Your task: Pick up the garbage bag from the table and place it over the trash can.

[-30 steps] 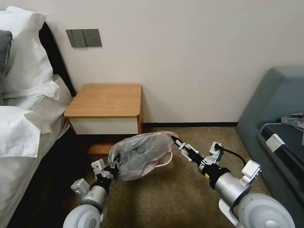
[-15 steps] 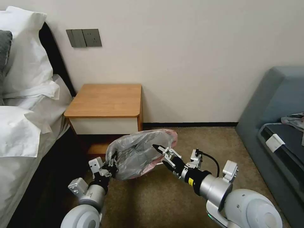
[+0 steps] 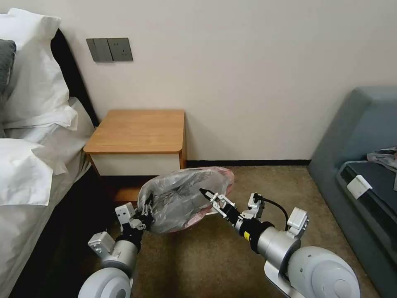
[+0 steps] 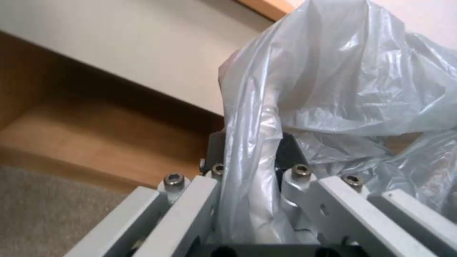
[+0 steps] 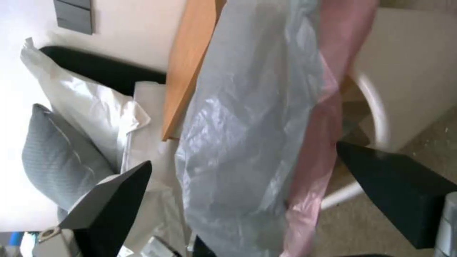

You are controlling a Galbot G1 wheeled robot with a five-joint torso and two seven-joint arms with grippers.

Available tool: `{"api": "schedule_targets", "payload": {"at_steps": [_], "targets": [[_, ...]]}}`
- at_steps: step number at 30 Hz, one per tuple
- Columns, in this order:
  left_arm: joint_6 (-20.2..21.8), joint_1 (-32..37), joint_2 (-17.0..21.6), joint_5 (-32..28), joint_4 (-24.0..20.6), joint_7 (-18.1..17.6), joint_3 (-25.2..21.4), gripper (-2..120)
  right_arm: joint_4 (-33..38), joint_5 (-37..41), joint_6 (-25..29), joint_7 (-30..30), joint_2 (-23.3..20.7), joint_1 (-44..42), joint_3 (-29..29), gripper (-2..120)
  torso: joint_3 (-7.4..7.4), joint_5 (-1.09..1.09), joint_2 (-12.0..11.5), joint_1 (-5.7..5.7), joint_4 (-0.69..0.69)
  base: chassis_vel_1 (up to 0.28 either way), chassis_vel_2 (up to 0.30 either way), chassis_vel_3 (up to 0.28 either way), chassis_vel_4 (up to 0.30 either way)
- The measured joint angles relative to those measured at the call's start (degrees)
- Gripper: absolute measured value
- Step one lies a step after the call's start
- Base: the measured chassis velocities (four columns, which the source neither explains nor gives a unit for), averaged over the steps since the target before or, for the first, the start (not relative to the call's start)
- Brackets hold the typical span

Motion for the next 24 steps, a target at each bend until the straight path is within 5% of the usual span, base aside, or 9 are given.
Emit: {"api": "schedule_targets", "payload": {"at_steps": [16,24], "targets": [[-0.8,0.2,0.5,1.8,-1.3,1.2,-0.1,5,-1.6,-3.1,0.1,-2.7,0.9,0.6,-1.9,100,0.0,0.0,0.0,0.0,0.0,0.0,0.0,0.0,0.0],[-0.6,-0.4,0.5,0.7,-1.0,0.8,-0.1,5,-1.7,-4.7,0.1,-4.1,1.0,0.2,-2.2,71,0.0,0.0,0.0,0.0,0.0,0.0,0.0,0.0,0.0]]}}
